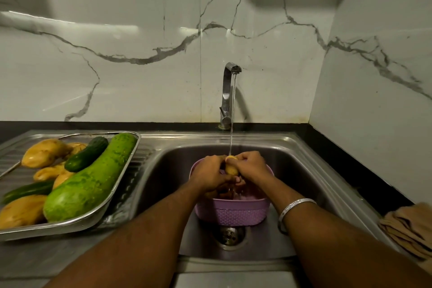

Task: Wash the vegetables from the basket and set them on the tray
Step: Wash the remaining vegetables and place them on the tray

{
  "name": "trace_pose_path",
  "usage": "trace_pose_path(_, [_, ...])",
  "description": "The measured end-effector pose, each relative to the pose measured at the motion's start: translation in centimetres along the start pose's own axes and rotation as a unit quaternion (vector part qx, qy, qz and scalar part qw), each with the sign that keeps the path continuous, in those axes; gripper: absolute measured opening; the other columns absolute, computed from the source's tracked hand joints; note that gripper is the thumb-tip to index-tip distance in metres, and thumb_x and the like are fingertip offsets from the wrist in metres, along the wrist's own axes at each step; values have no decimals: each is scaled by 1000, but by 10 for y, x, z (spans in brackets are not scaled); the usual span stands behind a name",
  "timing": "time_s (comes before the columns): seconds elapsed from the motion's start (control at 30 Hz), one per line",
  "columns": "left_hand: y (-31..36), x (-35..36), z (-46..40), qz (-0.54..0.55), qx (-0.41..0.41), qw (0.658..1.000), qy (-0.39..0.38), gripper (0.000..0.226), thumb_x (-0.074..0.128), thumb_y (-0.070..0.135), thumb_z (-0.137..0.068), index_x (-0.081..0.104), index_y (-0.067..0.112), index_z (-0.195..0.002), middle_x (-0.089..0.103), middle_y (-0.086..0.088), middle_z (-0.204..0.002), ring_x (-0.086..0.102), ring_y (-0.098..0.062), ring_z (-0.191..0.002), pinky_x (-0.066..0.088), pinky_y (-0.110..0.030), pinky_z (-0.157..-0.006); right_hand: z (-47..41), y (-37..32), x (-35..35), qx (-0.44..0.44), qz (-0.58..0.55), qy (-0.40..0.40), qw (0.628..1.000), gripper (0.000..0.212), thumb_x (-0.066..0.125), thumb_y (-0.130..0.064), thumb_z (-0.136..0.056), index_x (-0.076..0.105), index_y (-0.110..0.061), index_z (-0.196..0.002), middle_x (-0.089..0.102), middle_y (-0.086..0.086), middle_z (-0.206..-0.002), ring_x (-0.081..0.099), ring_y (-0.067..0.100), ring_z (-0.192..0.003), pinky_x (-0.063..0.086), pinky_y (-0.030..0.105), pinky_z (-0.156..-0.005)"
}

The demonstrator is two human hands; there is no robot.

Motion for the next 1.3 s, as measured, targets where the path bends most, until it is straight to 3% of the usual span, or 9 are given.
trace_pose_path(0.1, [-3,-4,3,34,-3,999,5,56,89,43,-70,68,28,-120,76,9,-106,70,-4,-94,58,-32,-88,1,3,4,31,-55,-14,998,27,67,-41,-96,75,-16,-98,76,9,-86,73,20,-74,62,34,-66])
trace_pose_path(0.3, [-14,-14,2,61,-15,997,37,60,89,47,-64,66,35,-119,74,13,-109,69,-6,-101,57,-43,-93,5,4,20,120,-268,-116,949,20,61,-13,-98,71,-12,-115,76,21,-102,75,35,-82,63,42,-72])
trace_pose_path(0.47, [4,-10,2,13,26,999,19,70,86,46,-71,56,36,-134,71,9,-116,67,-8,-102,57,-41,-92,3,5,1,91,-211,-10,973,29,83,-30,-84,72,-10,-101,74,16,-96,74,32,-82,63,40,-58])
trace_pose_path(0.6, [15,-8,2,15,58,998,12,76,87,31,-76,51,31,-144,72,6,-119,66,-9,-105,54,-31,-94,-3,7,-7,81,-188,46,978,37,82,-40,-83,66,-9,-93,73,16,-93,74,32,-85,64,52,-63])
trace_pose_path(0.7, [9,-13,2,31,47,998,32,79,89,30,-71,53,39,-140,71,12,-115,66,-5,-100,57,-38,-90,-2,3,5,96,-250,-28,963,24,76,-31,-91,65,-11,-98,74,20,-97,76,29,-72,61,44,-54])
trace_pose_path(0.87, [-4,-11,-2,86,7,995,39,83,93,28,-64,55,36,-138,69,12,-122,66,-8,-107,58,-41,-92,-6,-3,13,97,-308,-103,941,20,64,-16,-99,69,-10,-117,73,21,-112,75,37,-96,63,52,-69])
trace_pose_path(1.0, [4,-4,0,278,-63,959,-1,64,77,4,-83,53,22,-139,64,4,-122,63,-13,-111,58,-22,-83,-10,-7,5,74,-302,-46,949,20,59,-14,-102,70,-11,-118,74,19,-107,72,35,-97,59,49,-81])
trace_pose_path(1.13, [4,1,2,396,-128,909,16,32,64,18,-98,62,11,-130,72,-7,-112,70,-22,-103,61,-43,-88,-8,-2,5,86,-298,-41,950,20,57,-23,-104,71,-11,-111,76,17,-98,75,28,-81,64,44,-70])
trace_pose_path(1.3, [-12,14,2,430,-216,876,19,31,71,35,-93,72,14,-115,75,-10,-106,72,-21,-91,63,-38,-71,-6,2,2,95,-263,-46,959,27,56,-33,-104,70,-10,-108,74,18,-101,75,31,-88,64,45,-74])
Point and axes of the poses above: each hand's wrist, its own z-axis away from the middle knuckle, its own x-axis out of the palm, y = z × x, the point moved 10 cm from there along -z, towards the middle knuckle
